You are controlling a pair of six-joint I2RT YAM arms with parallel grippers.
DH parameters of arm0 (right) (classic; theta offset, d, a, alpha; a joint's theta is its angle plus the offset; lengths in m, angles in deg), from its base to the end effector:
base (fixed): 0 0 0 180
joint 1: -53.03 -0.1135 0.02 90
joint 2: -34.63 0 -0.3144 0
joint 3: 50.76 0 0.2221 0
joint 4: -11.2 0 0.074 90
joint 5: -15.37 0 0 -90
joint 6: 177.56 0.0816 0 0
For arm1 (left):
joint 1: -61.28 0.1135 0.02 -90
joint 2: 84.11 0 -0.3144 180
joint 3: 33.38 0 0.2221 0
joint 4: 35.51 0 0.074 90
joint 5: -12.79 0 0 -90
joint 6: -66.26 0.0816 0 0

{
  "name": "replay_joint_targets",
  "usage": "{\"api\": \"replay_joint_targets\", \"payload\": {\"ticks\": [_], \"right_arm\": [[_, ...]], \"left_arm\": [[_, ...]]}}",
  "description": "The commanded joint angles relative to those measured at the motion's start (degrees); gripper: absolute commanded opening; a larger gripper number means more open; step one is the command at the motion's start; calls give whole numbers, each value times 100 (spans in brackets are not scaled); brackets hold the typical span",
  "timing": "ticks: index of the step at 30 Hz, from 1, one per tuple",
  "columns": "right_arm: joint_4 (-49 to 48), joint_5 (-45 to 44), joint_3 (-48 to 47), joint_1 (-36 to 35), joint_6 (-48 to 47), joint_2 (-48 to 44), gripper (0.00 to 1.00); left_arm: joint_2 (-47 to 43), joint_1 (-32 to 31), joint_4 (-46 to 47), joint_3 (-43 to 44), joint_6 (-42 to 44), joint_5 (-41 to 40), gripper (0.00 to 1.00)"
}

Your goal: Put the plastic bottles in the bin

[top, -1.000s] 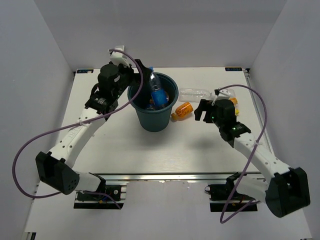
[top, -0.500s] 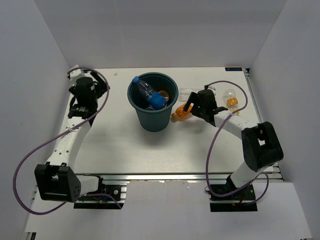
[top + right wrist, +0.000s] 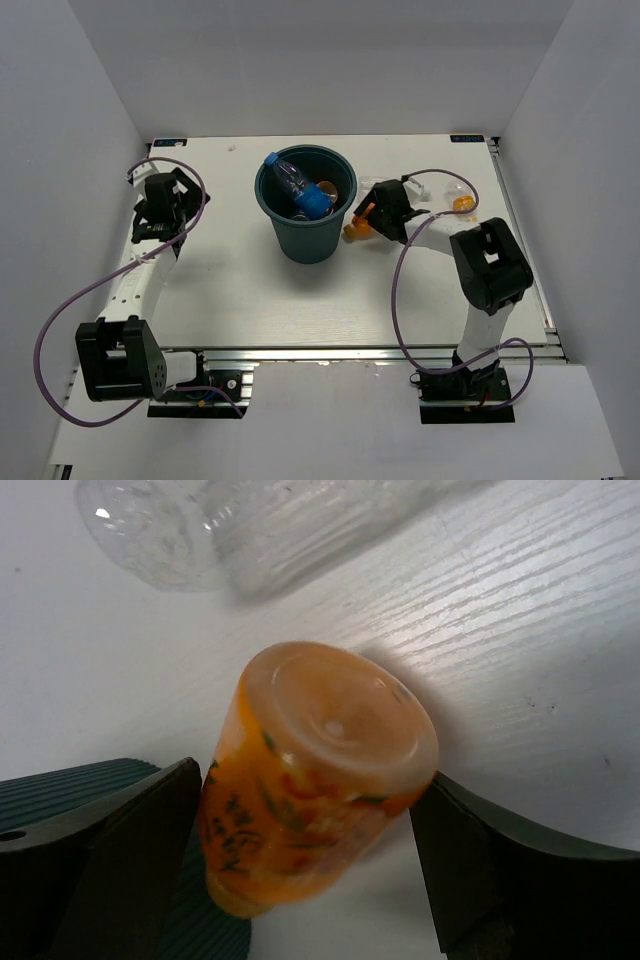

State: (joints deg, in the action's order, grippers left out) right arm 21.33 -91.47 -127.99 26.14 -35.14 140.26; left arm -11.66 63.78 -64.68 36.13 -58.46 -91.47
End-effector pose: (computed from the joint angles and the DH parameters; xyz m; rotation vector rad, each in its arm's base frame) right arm 0.3844 0.1684 0.2159 0.6505 2.1482 0.4335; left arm 0.2755 0.0321 0.3205 -0.8108 1.9510 -0.0702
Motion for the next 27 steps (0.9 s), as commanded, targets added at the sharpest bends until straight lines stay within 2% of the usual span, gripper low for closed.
{"api": "replay_joint_targets", "payload": {"ticks": [1, 5, 7, 9, 10, 12, 13, 15, 18, 19, 20, 22, 25, 27], "right_arm": [[113, -363, -215, -53, 286, 291, 87], [115, -285, -278, -61, 365, 520, 85], [80, -337, -147, -88, 348, 442, 79], [-96, -521, 38, -131, 234, 109, 73], [-131, -574, 265, -149, 77, -206, 64], [-455, -628, 556, -184, -222, -593, 54], [-596, -453, 862, -185, -668, -1031, 49], [-999, -303, 1145, -211, -1144, -1516, 47], [-1098, -258, 1261, -202, -2076, -2500, 47], [-1072, -337, 1191, -202, -2365, -2929, 47], [-1063, -398, 920, -202, -3004, -3090, 48], [-750, -216, 455, -202, -3623, -3319, 51], [207, 767, -819, -211, -4292, -3032, 52], [500, 1602, -1574, -255, -4468, -2785, 54]], "left_arm": [[-108, 49, 58, -49, -52, 125, 98], [-152, 57, 75, -120, -44, 161, 98], [-204, 66, 49, -137, -26, 126, 98], [-274, 75, 23, -146, -17, 90, 98], [-292, 66, 31, -172, -9, 90, 98], [-336, 66, 75, -208, -8, 116, 98], [-354, 75, 58, -208, -17, 143, 98], [-363, 75, 66, -216, -17, 256, 98], [-372, 75, 189, -304, -26, 415, 98], [-345, 75, 163, -296, -35, 424, 98], [-319, 75, 137, -278, -26, 407, 98], [-292, 75, 93, -261, -9, 398, 98], [-275, 75, 102, -278, -8, 442, 98], [-292, 66, 119, -278, 18, 564, 98]]}}
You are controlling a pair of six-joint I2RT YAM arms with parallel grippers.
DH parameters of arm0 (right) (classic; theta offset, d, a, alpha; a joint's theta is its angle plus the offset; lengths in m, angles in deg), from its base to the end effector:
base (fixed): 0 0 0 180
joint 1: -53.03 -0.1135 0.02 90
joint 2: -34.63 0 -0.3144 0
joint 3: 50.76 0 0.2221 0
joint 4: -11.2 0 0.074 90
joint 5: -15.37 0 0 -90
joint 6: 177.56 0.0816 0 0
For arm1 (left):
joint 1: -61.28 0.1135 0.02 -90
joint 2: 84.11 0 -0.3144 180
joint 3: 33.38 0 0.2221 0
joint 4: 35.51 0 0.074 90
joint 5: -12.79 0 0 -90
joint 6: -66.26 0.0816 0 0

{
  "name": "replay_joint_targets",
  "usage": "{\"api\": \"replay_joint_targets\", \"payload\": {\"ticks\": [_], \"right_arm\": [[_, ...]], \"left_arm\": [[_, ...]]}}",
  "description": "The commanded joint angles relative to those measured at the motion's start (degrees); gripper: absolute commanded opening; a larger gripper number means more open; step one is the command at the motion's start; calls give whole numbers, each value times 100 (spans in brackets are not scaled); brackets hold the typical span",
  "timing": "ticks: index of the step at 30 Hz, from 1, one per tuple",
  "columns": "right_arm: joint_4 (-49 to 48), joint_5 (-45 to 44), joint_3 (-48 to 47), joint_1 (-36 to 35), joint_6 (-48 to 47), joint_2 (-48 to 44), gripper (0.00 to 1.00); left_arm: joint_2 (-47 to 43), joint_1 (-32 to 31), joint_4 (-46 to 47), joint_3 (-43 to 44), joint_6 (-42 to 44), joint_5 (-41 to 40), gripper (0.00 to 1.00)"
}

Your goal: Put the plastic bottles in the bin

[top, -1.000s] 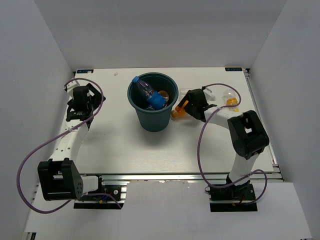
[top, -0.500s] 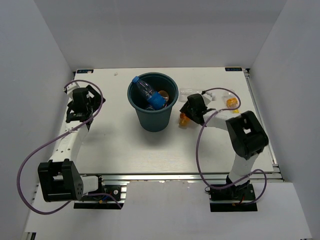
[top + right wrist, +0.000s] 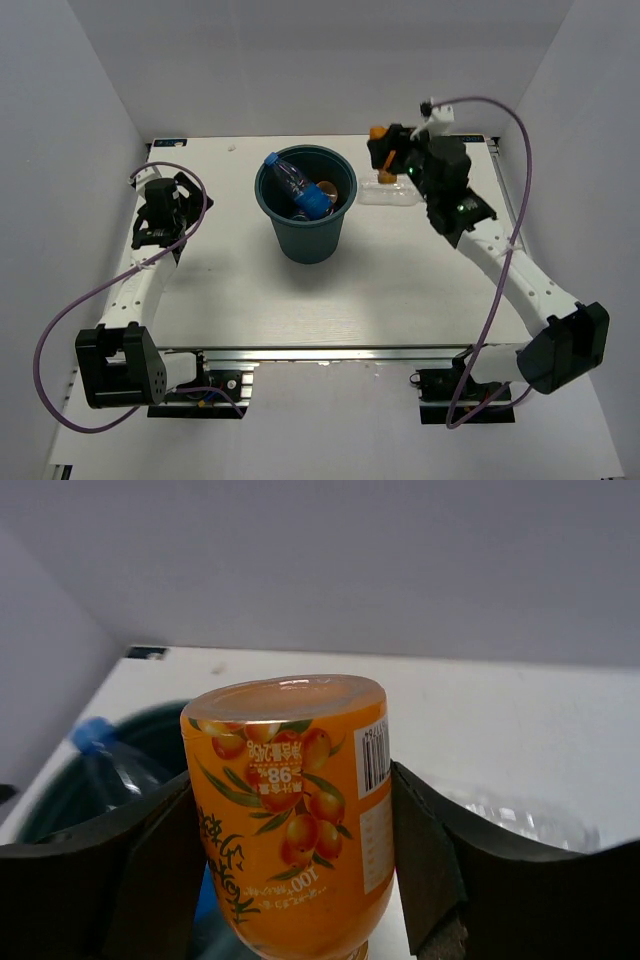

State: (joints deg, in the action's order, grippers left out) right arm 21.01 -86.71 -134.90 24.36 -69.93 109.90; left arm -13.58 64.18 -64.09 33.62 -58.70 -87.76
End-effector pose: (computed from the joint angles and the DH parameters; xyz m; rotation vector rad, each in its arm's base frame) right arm 0.2831 0.1353 0.4493 0.0118 1.6059 0.4624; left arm 0.2664 0.0285 0.3143 -0.7905 1.9710 -0.1357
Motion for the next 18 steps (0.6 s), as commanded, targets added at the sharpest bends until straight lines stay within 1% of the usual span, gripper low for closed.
{"api": "replay_joint_targets", "payload": {"ticks": [1, 2, 3, 4, 5, 7, 8, 10, 11, 15, 18], "right_arm": [[586, 1459, -1114, -104, -1007, 548, 54], [961, 1950, -1351, -139, -1007, 699, 54], [1095, 2146, -1580, -183, -998, 874, 54], [1227, 2331, -2008, -244, -1042, 1180, 53], [1411, 2350, -2187, -419, -1094, 1314, 53], [1536, 2350, -2538, -587, -1252, 1639, 59], [1588, 2324, -2627, -683, -1253, 1728, 63], [1799, 2280, -2768, -728, -1227, 1894, 84], [1861, 2175, -2864, -728, -1227, 1913, 89], [1985, 1744, -2874, -711, -1498, 1799, 89], [1976, 1551, -2778, -693, -1728, 1492, 89]], "left_arm": [[-117, 27, 86, -27, 42, 228, 98], [-126, 27, 95, -35, 33, 263, 98], [-161, 27, 95, -44, 42, 272, 98], [-179, 27, 87, -44, 51, 264, 98], [-196, 36, 104, -62, 42, 290, 98], [-223, 27, 148, -97, 51, 325, 98], [-232, 36, 148, -97, 51, 334, 98], [-232, 27, 148, -106, 68, 316, 98], [-241, 27, 157, -106, 68, 308, 98], [-153, 27, 131, -71, 130, 299, 98], [-82, 27, 139, -44, 174, 308, 98]]}}
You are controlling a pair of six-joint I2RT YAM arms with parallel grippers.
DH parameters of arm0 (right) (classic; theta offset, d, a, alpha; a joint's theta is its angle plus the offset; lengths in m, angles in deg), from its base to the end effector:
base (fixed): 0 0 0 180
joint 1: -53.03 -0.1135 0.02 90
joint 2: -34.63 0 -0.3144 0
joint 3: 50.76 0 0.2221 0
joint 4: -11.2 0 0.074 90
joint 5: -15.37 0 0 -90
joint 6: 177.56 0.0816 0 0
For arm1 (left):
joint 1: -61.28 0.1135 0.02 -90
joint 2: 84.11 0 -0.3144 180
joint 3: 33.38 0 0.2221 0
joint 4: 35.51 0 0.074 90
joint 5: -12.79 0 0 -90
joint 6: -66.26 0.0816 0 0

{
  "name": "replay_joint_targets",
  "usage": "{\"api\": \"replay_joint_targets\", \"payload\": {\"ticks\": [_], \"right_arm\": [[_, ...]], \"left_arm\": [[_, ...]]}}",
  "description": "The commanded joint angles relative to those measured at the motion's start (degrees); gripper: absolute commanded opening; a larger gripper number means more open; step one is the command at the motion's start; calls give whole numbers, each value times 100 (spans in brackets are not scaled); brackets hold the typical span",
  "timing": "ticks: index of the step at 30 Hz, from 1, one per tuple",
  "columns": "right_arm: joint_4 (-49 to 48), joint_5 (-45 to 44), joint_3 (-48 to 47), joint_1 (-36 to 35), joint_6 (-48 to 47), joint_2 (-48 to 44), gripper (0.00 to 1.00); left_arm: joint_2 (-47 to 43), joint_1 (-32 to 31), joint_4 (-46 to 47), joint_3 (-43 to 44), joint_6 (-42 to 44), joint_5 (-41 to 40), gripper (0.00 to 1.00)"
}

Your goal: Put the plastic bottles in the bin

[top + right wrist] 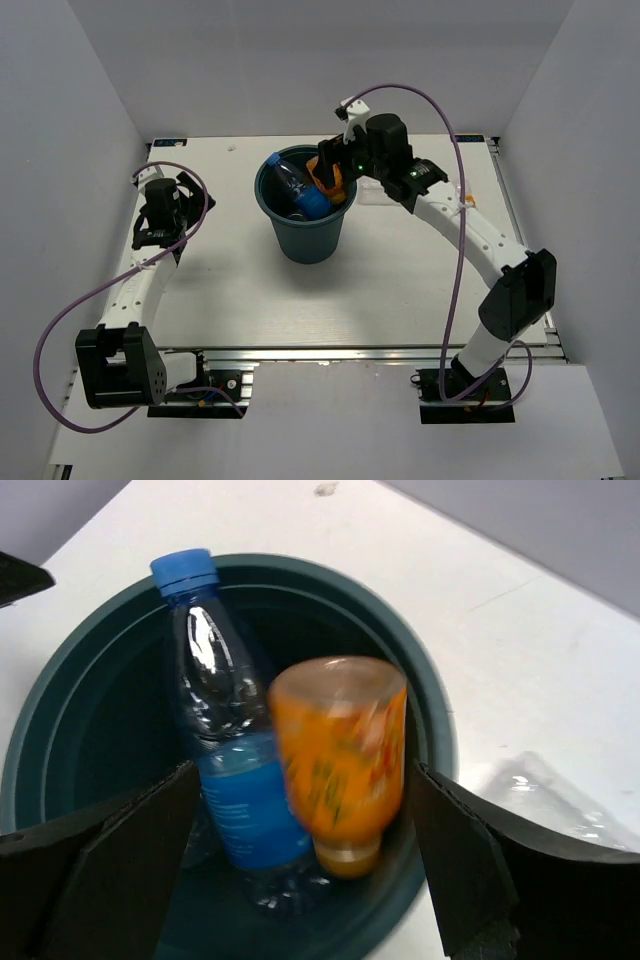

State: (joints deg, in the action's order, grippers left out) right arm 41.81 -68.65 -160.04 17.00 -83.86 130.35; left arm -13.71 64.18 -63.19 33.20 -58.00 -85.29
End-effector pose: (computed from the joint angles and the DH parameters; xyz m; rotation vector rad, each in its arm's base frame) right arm 0.3311 0.2513 0.4329 -0.6012 1.8097 0.5723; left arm 0.2672 0.0250 0.3140 -0.7542 1.9808 -0.1765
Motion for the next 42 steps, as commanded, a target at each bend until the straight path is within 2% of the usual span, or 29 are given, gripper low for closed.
{"api": "replay_joint_targets", "payload": {"ticks": [1, 4, 9, 11, 15, 16, 19, 21, 26, 31, 34, 37, 40, 41, 42], "right_arm": [[-97, -403, -220, 87, -492, -633, 89], [-27, -789, 61, 412, -467, -887, 89], [254, -335, 711, 2019, -414, -1082, 89], [473, -491, 808, 2687, -642, -1012, 89], [624, -809, 958, 3523, -1161, -600, 89], [650, -626, 923, 3933, -1240, -468, 89], [764, 24, 608, 4445, -1232, 226, 89], [966, 228, 414, 4552, -1363, 812, 89], [1038, -53, -228, 4587, -1591, 1930, 89], [994, 140, -457, 4587, -1557, 2512, 89], [713, -79, -317, 4587, -1408, 2714, 89], [642, -71, -351, 4587, -1302, 2899, 83], [686, 70, -439, 4588, -1215, 2900, 65], [755, 105, -474, 4587, -1206, 2752, 54], [817, 123, -510, 4587, -1162, 2646, 48]], "left_arm": [[-43, 36, 41, 6, 113, 69, 98], [-17, 27, 15, 15, 130, 43, 98], [-25, 27, 85, -11, 174, 8, 98], [1, 36, 85, -3, 192, 25, 98], [89, 36, 76, 15, 227, 25, 98], [106, 27, 76, 6, 227, 43, 98], [141, 27, 111, 15, 244, 122, 98], [168, 27, 111, 24, 253, 148, 98], [238, 36, 111, 68, 262, 140, 98], [326, 27, 67, 111, 271, 96, 98], [353, 36, 50, 129, 280, 61, 98], [361, 36, 58, 138, 280, 61, 98], [370, 27, 41, 155, 280, 34, 98], [370, 36, 23, 155, 280, 17, 98], [361, 27, 15, 155, 288, 8, 98]]}}
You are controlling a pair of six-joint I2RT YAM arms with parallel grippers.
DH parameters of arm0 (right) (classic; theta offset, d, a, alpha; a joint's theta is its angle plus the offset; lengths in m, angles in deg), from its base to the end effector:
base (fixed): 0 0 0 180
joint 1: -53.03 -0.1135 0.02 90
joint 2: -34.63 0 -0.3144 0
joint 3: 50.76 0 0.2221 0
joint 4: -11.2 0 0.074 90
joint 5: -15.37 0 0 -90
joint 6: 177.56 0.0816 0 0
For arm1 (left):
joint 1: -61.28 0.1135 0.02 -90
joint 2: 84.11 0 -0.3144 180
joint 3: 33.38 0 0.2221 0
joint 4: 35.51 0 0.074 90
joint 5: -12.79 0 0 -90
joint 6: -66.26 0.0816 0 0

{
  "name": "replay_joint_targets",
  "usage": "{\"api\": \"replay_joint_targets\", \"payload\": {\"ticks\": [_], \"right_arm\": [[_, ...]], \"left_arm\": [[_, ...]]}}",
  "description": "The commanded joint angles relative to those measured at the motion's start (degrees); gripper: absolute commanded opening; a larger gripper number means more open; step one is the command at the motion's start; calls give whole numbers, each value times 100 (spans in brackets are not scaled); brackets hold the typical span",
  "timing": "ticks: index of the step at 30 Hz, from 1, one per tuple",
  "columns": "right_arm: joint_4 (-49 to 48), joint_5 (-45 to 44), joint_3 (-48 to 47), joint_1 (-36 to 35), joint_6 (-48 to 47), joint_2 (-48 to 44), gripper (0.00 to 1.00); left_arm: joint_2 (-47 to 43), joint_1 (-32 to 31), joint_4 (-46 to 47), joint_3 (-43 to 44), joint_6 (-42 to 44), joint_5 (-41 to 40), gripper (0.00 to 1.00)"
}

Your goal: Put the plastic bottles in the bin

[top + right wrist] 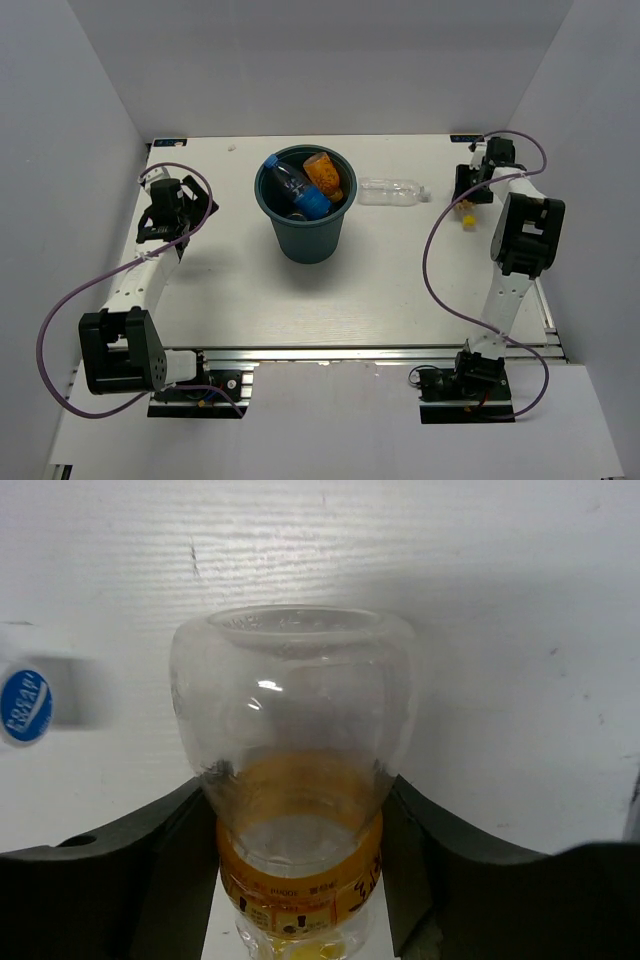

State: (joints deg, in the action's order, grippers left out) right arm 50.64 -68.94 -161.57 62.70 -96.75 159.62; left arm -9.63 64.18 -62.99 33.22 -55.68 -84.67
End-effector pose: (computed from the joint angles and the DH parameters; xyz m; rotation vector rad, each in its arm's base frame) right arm 0.5018 -0.0773 0.1917 -0.0303 2.4998 -0.0120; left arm 0.2813 0.0249 0.2963 -0.7241 2.0622 -0.1451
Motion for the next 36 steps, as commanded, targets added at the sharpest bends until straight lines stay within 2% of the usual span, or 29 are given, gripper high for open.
{"api": "replay_joint_targets", "payload": {"ticks": [1, 2, 5, 8, 11, 12, 16, 21, 24, 28, 31, 33, 36], "right_arm": [[-22, 204, -435, 17, 215, -421, 44], [5, 343, -462, 17, 259, -788, 41], [93, 826, -603, -44, 409, -1649, 41], [23, 1469, -516, -395, 505, -2563, 41], [-13, 2022, -471, -1114, 550, -3199, 42], [-56, 2110, -436, -1656, 559, -3322, 43], [-905, 2435, -112, -2960, 410, -3797, 44], [-1594, 3489, -233, -4172, 444, -3491, 45], [-1858, 3457, -252, -4604, 304, -3218, 46], [-2017, 3368, -383, -4843, 137, -2736, 54], [-1710, 3544, -725, -4870, 6, -2358, 57], [-1691, 3308, -726, -4870, -56, -2182, 58], [-1674, 3069, -621, -4870, -240, -2049, 70]], "left_arm": [[-56, 36, -14, 145, 48, -62, 98], [-65, 27, 3, 136, 39, -45, 98], [-91, 27, 47, 101, 30, -1, 98], [-126, 27, 74, 74, 22, 43, 98], [-144, 27, 100, 39, 39, 87, 98], [-153, 27, 100, 30, 48, 96, 98], [-170, 27, 135, -22, 57, 157, 98], [-118, 27, 153, -23, 83, 263, 98], [-170, 27, 197, -92, 101, 237, 98], [-232, 27, 302, -181, 109, 272, 98], [-258, 36, 302, -207, 118, 263, 98], [-284, 36, 311, -225, 118, 228, 98], [-293, 27, 311, -251, 153, 71, 98]]}}
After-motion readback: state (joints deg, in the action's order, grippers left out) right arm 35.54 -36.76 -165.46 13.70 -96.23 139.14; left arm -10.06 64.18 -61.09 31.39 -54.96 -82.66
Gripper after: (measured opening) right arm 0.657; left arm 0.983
